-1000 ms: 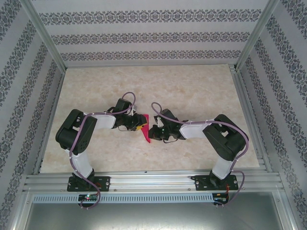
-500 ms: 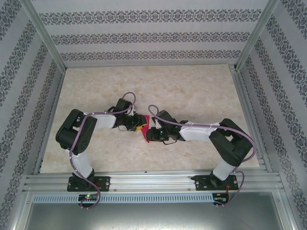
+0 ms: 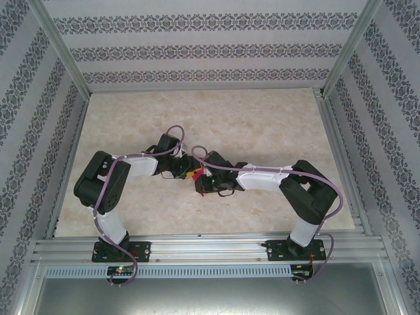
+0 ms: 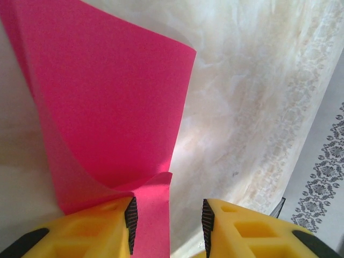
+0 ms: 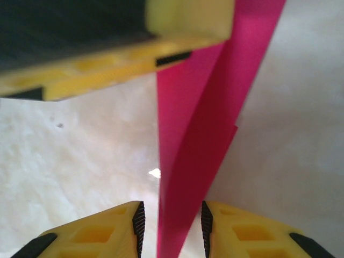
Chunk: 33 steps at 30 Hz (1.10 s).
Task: Fold a paper plane with a square sheet of paper (pick it up from the middle)
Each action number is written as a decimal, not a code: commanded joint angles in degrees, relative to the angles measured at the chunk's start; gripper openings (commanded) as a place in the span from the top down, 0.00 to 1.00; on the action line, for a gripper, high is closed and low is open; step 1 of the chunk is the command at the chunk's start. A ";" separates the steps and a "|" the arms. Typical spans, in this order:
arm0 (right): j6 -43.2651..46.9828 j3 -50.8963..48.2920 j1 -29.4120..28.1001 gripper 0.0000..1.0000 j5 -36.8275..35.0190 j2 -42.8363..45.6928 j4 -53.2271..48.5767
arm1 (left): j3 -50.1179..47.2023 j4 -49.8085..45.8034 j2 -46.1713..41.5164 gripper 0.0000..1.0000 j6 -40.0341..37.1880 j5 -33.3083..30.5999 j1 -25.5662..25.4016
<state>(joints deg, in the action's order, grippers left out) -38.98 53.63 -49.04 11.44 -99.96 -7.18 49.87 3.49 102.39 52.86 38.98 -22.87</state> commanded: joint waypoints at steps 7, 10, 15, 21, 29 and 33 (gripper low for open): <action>6.72 0.44 -1.24 0.79 -1.26 -0.49 -2.99 | 0.17 -3.97 -5.58 0.51 0.30 -1.86 -0.33; 11.14 -1.76 -0.81 0.83 -1.16 0.91 -2.31 | 0.39 -8.34 -8.79 0.40 -1.27 -5.47 -0.34; 19.41 -4.61 -0.75 0.87 -2.06 3.81 0.38 | -0.10 -14.75 -13.42 0.24 -0.84 -12.24 -0.37; 26.48 -6.24 -1.45 0.89 -6.02 5.39 2.66 | 4.20 -20.93 -11.50 0.17 -0.45 -14.11 -0.06; 32.59 -6.75 -3.65 0.89 -11.00 5.14 3.81 | 10.15 -27.09 -5.44 0.35 -0.82 -11.87 0.17; 35.94 -8.00 -4.68 0.88 -12.71 5.73 5.93 | 11.19 -28.39 -3.46 0.46 -1.09 -10.16 0.98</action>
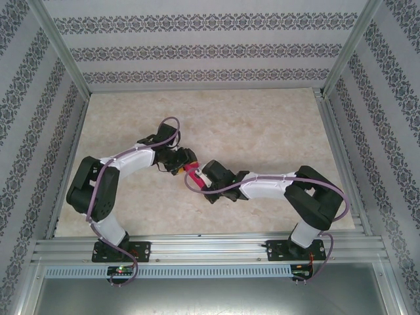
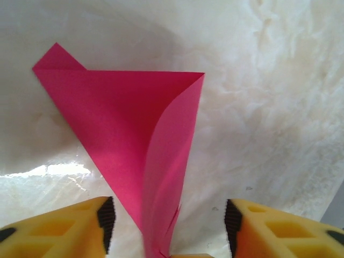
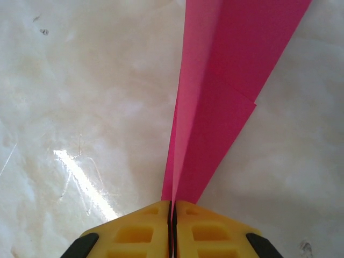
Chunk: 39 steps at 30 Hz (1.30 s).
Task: Fold a paper plane with a square sheet of paper (pick it up from the middle)
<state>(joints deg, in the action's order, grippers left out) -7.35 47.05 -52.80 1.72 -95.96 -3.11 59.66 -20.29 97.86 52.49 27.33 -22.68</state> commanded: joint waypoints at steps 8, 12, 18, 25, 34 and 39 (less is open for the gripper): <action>7.88 -1.18 -1.43 0.84 -6.09 1.39 1.36 | 3.32 -7.74 2.85 0.93 -3.05 4.65 1.89; 7.89 -2.08 -1.43 0.78 -5.38 2.81 2.60 | 2.79 -8.62 3.48 1.00 -3.84 5.75 2.78; 4.98 -3.68 -1.52 0.71 -4.04 4.67 7.53 | 1.80 -7.80 3.74 1.00 -2.29 7.79 3.22; 3.51 -1.10 -2.42 0.71 -4.13 0.96 9.44 | 1.64 -7.84 4.09 1.00 -1.65 8.30 3.23; 3.13 -1.32 -2.58 0.81 -6.34 -0.87 9.71 | 1.81 -8.36 4.26 1.00 -1.86 8.62 3.25; 2.84 -0.82 -2.58 0.87 -5.66 -1.51 9.60 | 1.85 -8.44 4.35 1.00 -1.73 8.58 3.23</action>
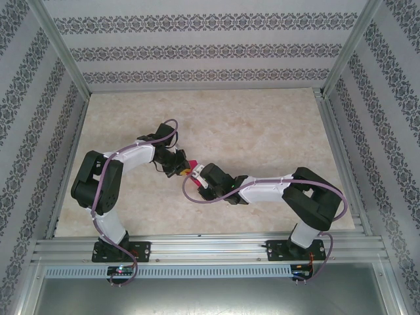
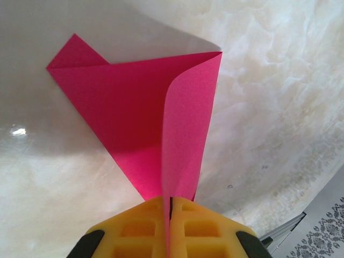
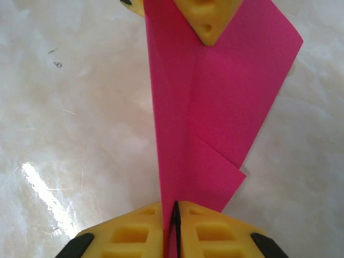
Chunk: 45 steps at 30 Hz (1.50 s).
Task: Fold a paper plane with a square sheet of paper (pick it up from the middle)
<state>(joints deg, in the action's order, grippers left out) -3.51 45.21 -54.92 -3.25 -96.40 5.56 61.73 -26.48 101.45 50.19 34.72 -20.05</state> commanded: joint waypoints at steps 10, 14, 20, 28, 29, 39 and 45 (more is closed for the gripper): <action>-3.07 0.60 -0.02 0.91 1.87 -1.99 0.57 | -0.23 -2.68 -1.01 0.95 0.60 -0.88 0.71; -4.55 0.47 0.04 0.81 3.96 -0.25 1.87 | -0.76 -2.35 -0.83 1.00 1.32 -0.88 0.71; -4.89 0.56 -0.10 0.77 3.26 1.94 3.71 | -2.01 -0.99 -0.64 1.00 2.44 -0.44 0.67; -5.79 1.26 -0.10 0.81 2.95 -0.52 3.66 | -1.87 -1.29 -0.64 1.00 2.28 -0.22 0.64; -6.04 1.15 -0.10 0.81 2.77 -0.75 3.50 | -1.79 -1.30 -0.66 1.00 2.28 -0.24 0.69; -6.07 1.21 -0.10 0.82 2.42 -1.60 4.00 | -1.61 -1.56 -0.75 1.00 2.28 0.18 0.71; -6.17 0.68 0.07 0.95 2.70 -0.99 4.37 | -1.61 -1.64 -0.74 0.99 2.01 0.11 0.67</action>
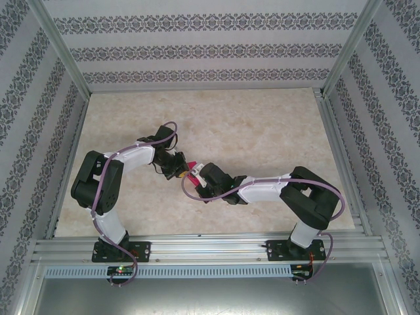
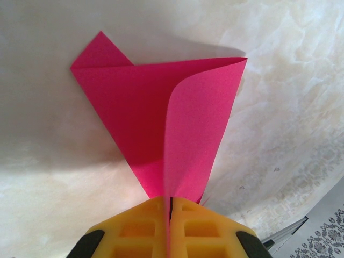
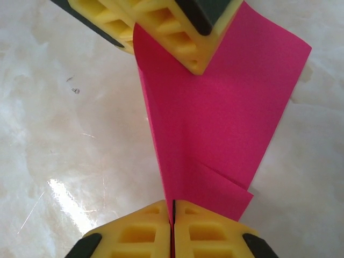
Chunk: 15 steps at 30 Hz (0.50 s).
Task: Fold a paper plane with a square sheet of paper (pick it up from the middle)
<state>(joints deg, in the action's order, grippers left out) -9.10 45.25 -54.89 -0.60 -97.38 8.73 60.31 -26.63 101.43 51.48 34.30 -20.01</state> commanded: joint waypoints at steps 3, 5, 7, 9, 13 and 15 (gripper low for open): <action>-1.31 -0.59 0.69 1.00 1.84 0.41 2.23 | 0.04 -1.79 -1.43 0.89 0.35 0.03 0.65; -2.96 -1.46 1.97 1.00 4.75 0.69 2.88 | 0.29 -2.83 -2.55 0.76 -0.20 -1.43 0.66; -5.14 -2.22 3.59 1.00 8.54 0.70 3.67 | 0.40 -3.53 -3.85 0.67 -0.50 -3.12 0.73; -7.59 -3.25 5.28 1.00 13.32 0.46 5.92 | 0.25 -3.70 -5.47 0.55 -0.55 -4.63 0.75; -12.07 -4.68 7.58 1.00 18.23 -0.17 9.45 | 0.33 -4.74 -8.50 0.48 -0.71 -7.63 0.73; -14.71 -5.34 8.98 1.00 21.29 -0.76 11.44 | 0.02 -5.08 -10.16 0.48 -0.71 -9.33 0.76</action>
<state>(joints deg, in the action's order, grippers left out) -18.31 40.99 -47.22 13.89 -97.36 15.66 60.34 -28.60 94.13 51.22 28.82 -19.79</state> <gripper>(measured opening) 0.055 0.517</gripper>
